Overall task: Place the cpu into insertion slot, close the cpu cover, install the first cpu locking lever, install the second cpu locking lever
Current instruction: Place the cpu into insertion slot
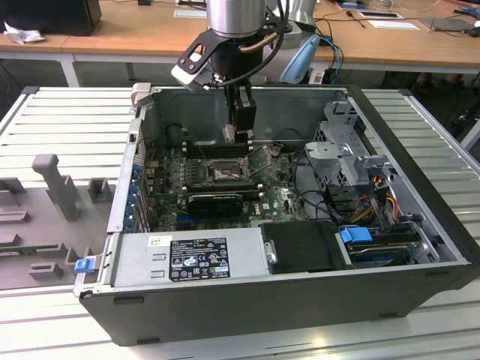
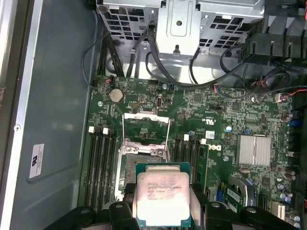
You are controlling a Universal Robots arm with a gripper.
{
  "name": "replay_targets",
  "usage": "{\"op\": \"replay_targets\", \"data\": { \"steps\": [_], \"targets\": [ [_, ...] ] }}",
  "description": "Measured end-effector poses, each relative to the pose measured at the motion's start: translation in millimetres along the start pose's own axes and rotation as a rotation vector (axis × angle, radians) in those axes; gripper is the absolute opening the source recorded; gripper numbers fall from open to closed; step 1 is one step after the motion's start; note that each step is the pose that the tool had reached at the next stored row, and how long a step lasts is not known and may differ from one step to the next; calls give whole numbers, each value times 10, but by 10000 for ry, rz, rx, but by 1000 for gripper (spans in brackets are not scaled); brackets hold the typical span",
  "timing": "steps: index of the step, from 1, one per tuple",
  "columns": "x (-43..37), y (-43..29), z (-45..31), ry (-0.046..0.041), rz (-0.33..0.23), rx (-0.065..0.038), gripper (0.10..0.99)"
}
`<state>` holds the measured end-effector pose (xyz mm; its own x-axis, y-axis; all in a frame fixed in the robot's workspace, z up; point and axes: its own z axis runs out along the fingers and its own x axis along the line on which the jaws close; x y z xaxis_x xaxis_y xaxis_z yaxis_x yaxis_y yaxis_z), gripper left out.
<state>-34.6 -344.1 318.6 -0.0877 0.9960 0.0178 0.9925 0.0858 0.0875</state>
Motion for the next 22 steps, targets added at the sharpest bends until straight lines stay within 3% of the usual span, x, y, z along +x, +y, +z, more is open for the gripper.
{"op": "replay_targets", "data": {
  "steps": [22],
  "targets": [
    [-3, -13, 144, 0, -1, 0, 525]
  ]
}}
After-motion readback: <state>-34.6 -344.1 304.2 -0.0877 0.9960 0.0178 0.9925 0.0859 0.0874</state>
